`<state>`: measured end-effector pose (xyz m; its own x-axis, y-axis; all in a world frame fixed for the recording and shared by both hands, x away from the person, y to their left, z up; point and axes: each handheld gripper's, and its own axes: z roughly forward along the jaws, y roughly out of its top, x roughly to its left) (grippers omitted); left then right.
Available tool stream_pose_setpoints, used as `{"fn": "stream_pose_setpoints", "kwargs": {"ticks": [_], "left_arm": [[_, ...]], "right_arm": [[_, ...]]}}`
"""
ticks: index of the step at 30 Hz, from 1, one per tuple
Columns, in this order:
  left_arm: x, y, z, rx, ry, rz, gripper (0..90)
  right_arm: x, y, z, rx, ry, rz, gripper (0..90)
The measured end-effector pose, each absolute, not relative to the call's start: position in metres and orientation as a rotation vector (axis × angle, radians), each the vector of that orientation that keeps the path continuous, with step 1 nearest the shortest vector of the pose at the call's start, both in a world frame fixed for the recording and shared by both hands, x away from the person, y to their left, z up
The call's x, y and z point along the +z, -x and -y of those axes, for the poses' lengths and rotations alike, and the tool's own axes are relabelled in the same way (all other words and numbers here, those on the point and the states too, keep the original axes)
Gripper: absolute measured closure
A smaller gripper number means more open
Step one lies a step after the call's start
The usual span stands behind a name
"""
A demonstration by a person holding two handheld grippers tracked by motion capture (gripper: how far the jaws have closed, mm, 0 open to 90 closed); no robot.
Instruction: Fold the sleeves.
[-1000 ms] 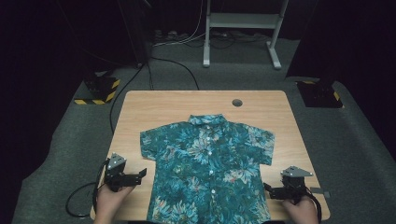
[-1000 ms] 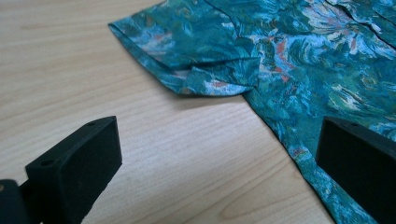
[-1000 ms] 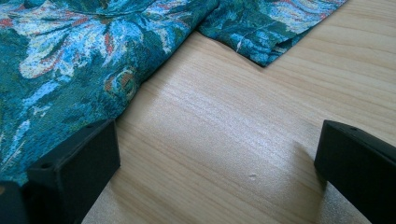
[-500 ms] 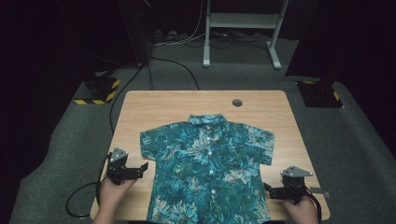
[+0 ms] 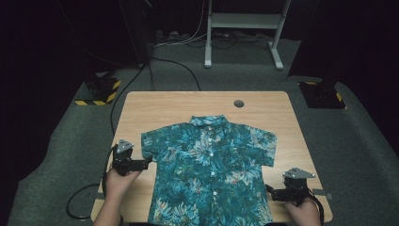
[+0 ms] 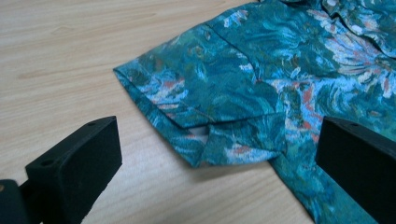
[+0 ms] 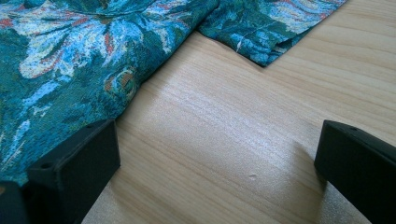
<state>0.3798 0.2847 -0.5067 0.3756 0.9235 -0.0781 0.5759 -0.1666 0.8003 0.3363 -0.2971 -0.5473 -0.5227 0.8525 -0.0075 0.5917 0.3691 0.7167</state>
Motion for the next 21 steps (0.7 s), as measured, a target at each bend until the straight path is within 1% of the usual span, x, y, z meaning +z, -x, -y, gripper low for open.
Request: {"fn": "stream_pose_setpoints", "kwargs": {"ticks": [9, 21], "left_arm": [[-0.508, -0.39, -0.289, 0.562, -1.813, -1.331, 0.7], [-0.515, -0.406, -0.294, 0.543, -1.814, -1.356, 0.8]], "right_arm": [[-0.547, -0.336, 0.297, 0.948, -1.259, -2.257, 0.0], [-0.547, -0.336, 0.297, 0.948, -1.259, -2.258, 0.0]]}}
